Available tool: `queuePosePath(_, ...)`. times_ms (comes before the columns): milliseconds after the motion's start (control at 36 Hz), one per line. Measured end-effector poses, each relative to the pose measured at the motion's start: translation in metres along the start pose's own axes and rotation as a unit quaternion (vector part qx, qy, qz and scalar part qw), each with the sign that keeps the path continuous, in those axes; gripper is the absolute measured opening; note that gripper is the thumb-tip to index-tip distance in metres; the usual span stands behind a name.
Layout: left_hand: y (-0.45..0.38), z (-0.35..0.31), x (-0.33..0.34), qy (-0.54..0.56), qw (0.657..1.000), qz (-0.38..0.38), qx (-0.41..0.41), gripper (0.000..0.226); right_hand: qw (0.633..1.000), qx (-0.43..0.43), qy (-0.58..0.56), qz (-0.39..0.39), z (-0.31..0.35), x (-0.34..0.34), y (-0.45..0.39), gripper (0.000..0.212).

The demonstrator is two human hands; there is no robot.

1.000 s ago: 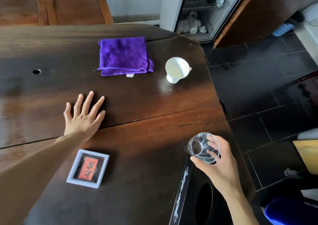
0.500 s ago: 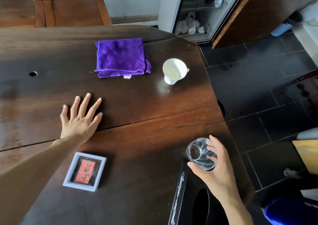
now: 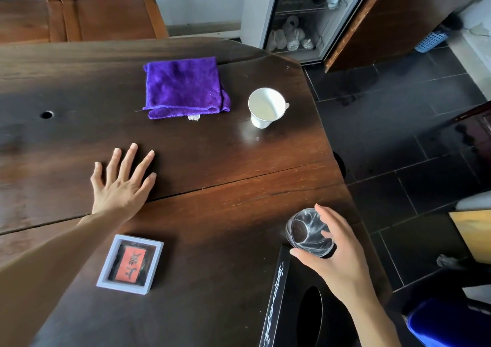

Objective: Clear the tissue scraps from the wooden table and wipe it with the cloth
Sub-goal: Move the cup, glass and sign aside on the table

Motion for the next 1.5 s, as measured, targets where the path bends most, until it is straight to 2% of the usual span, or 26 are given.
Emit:
queuePosePath(278, -0.001, 0.002, 0.002, -0.001, 1.0, 0.0, 0.001, 0.055, 0.999, 0.005, -0.018, -0.047, 0.002, 0.005, 0.005, 0.096)
queuePosePath(444, -0.001, 0.002, 0.001, -0.004, 1.0, 0.001, 0.0, 0.057, 0.999, 0.021, -0.023, -0.038, 0.005, 0.009, 0.008, 0.106)
queuePosePath(556, -0.002, 0.003, 0.001, 0.0, 1.0, 0.002, 0.002, 0.056, 0.999, 0.001, -0.001, -0.054, 0.017, 0.006, 0.012, 0.11)
queuePosePath(667, -0.003, 0.003, 0.001, 0.002, 1.0, 0.008, 0.003, 0.055, 0.996, -0.028, -0.002, -0.083, 0.031, 0.001, 0.014, 0.101)
queuePosePath(833, 0.001, 0.003, -0.01, 0.042, 0.999, 0.013, 0.008, 0.05, 0.991, -0.075, -0.026, -0.106, 0.062, 0.009, 0.022, 0.074)
queuePosePath(944, 0.003, 0.001, -0.021, 0.079, 0.996, 0.043, 0.009, 0.049, 0.992, -0.109, -0.005, -0.07, 0.088, 0.036, 0.025, 0.069)
queuePosePath(1056, 0.015, 0.007, -0.032, 0.108, 0.994, -0.024, 0.016, 0.044, 0.993, -0.118, -0.009, -0.003, 0.113, 0.073, 0.029, 0.067)
queuePosePath(1139, 0.027, 0.02, -0.033, 0.081, 0.994, -0.073, 0.005, 0.047, 0.991, -0.129, 0.002, 0.043, 0.128, 0.102, 0.032, 0.063)
queuePosePath(1222, 0.036, 0.033, -0.017, 0.037, 0.998, -0.043, 0.017, 0.05, 0.985, -0.139, 0.032, 0.1, 0.141, 0.138, 0.035, 0.062)
queuePosePath(1278, 0.04, 0.035, -0.007, 0.001, 0.998, -0.041, 0.041, 0.053, 0.977, -0.149, 0.069, 0.139, 0.147, 0.165, 0.037, 0.065)
queuePosePath(1361, 0.04, 0.037, -0.003, -0.021, 0.996, -0.076, 0.045, 0.053, 0.957, -0.178, 0.14, 0.18, 0.15, 0.203, 0.042, 0.073)
queuePosePath(1500, 0.041, 0.037, -0.002, -0.035, 0.993, -0.104, 0.053, 0.052, 0.933, -0.202, 0.178, 0.239, 0.151, 0.247, 0.051, 0.095)
Point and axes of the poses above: each hand's wrist, its own y-axis away from the middle knuckle, its own x-axis out of the palm, z = x × y, the point moved 7 cm from there along -y, towards the middle knuckle, and after that the axes turned 13 degrees about x, right-handed, at the moved point
